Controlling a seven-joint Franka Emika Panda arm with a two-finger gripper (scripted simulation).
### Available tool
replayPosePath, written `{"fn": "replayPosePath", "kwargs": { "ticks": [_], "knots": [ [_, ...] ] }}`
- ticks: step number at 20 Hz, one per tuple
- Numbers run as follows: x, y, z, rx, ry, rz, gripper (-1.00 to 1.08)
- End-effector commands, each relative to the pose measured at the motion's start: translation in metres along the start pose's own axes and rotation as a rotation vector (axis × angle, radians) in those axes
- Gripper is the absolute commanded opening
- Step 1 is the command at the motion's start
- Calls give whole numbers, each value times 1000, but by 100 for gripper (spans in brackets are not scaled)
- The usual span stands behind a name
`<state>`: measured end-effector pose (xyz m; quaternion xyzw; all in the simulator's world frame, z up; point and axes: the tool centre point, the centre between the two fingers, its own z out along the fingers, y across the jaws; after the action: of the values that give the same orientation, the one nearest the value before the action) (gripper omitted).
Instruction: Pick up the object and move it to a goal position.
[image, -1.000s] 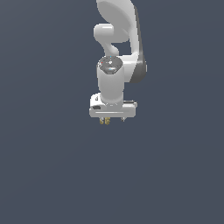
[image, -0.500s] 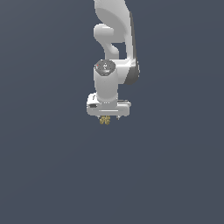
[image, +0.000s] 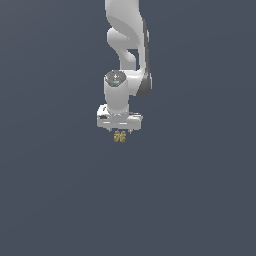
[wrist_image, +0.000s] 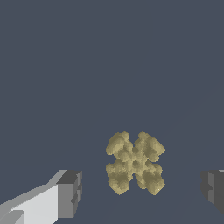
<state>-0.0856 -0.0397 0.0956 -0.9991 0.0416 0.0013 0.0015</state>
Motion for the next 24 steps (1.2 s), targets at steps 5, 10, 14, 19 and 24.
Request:
{"fn": "replayPosePath", "kwargs": {
  "ticks": [5,10,14,19,24],
  "knots": [
    [-9,5,5,-3,3,7,100],
    [-8,4,10,-3,2,7,100],
    [-9,5,24,-3,2,7,100],
    [-10,5,46,-3,2,7,100],
    [-9,5,55,-3,2,7,100]
  ]
}}
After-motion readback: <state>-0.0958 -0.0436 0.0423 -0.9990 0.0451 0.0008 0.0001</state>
